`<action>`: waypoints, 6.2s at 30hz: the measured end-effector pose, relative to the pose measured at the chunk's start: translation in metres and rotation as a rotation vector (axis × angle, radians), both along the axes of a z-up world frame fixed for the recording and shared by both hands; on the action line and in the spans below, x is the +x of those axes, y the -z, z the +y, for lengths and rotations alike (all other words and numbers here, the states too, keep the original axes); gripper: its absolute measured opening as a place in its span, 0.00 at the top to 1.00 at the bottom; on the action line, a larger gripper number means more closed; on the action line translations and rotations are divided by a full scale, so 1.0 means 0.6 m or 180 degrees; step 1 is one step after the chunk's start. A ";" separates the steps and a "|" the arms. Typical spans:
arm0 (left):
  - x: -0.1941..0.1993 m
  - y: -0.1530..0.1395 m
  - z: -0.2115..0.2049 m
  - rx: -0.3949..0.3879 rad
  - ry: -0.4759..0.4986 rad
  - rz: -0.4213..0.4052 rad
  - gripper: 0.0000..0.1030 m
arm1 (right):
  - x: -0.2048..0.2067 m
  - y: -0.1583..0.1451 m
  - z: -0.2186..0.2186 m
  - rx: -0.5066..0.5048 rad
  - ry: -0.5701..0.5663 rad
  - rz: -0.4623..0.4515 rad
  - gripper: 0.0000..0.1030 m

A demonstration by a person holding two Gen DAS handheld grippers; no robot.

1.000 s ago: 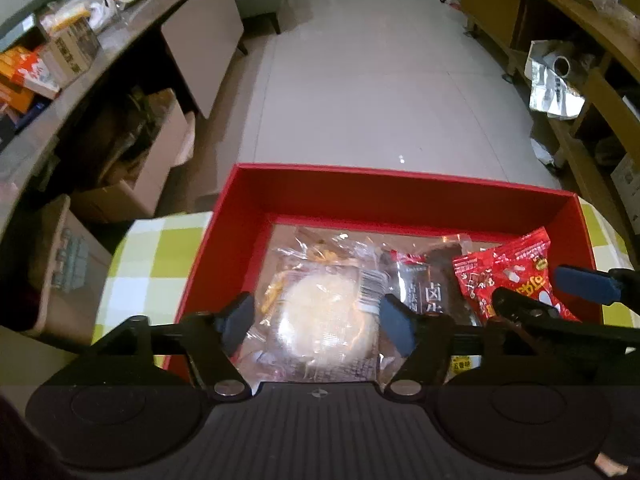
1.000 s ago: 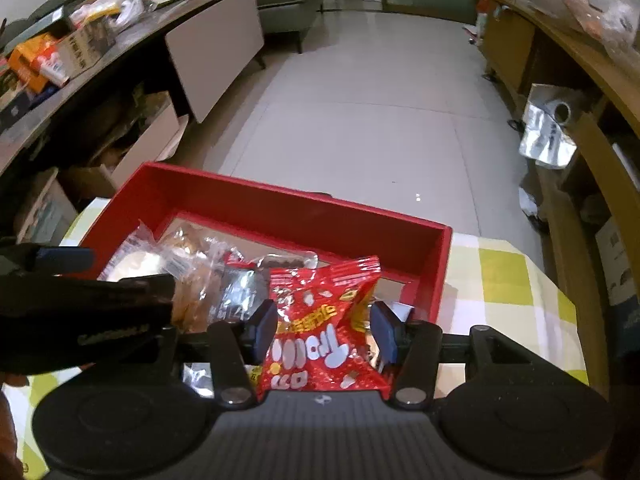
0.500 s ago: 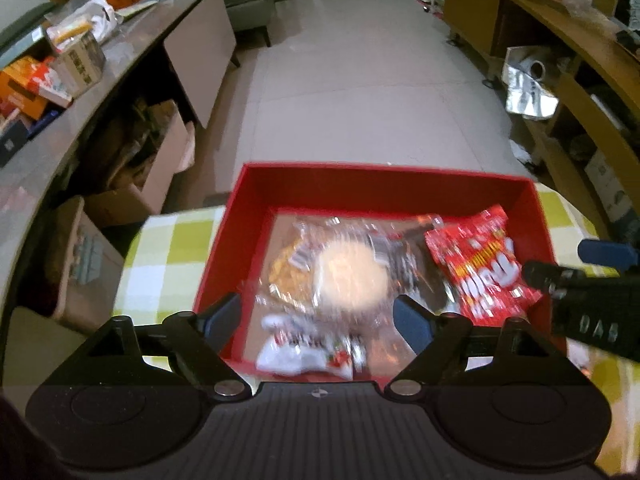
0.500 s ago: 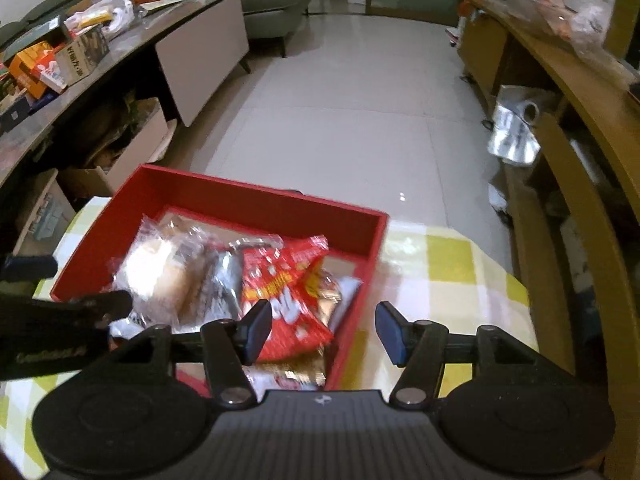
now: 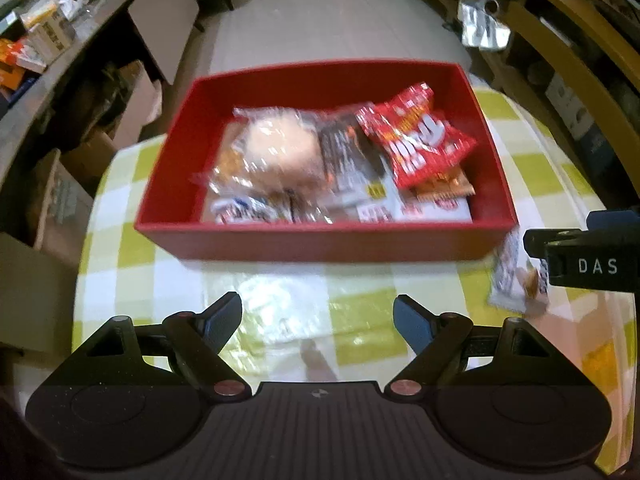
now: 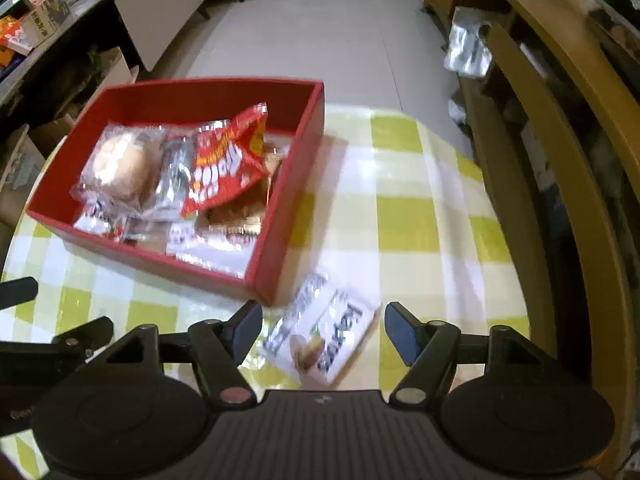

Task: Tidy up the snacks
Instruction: 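Lower both bags into the box and open both tools, then move the left tool over the sausage pack while the right approaches the Kaprons packet, then close the left tool on the sausage pack while the right grasps the Kaprons packet, then lift both held packages and carry them toward the red box, then lower the Kaprons packet into the box with the right tool while the left lowers the sausages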

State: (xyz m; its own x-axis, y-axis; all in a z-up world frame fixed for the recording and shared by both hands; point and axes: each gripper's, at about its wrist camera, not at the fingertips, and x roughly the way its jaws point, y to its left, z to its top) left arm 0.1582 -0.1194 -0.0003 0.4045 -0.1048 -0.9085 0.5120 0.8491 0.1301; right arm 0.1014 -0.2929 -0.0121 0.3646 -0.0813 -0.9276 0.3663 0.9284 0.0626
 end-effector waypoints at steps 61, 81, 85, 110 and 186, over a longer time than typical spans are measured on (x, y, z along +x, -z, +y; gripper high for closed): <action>-0.128 0.100 0.017 0.0070 -0.1806 0.0480 0.24 | 0.003 0.097 0.029 -0.0061 -0.0877 0.0295 0.24; -0.133 0.085 0.070 -0.0030 -0.1388 0.0635 0.43 | -0.043 0.074 -0.022 0.0249 -0.0777 0.0334 0.30; -0.130 0.085 0.065 -0.0080 -0.1344 0.0654 0.43 | -0.028 0.073 -0.050 0.0407 -0.0408 0.0202 0.28; -0.135 0.104 0.077 0.0093 -0.1075 0.0697 0.26 | 0.010 0.094 0.025 -0.0037 -0.0775 0.0267 0.34; 0.030 -0.039 0.029 -0.0292 -0.0801 -0.0348 0.30 | 0.058 -0.067 0.078 -0.0201 -0.0768 -0.0606 0.35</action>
State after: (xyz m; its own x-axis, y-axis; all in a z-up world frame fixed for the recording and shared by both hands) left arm 0.1763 -0.1017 0.0232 0.5233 -0.0685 -0.8494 0.2709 0.9584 0.0896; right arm 0.1360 -0.2460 0.0281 0.5471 -0.0264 -0.8366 0.1220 0.9913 0.0485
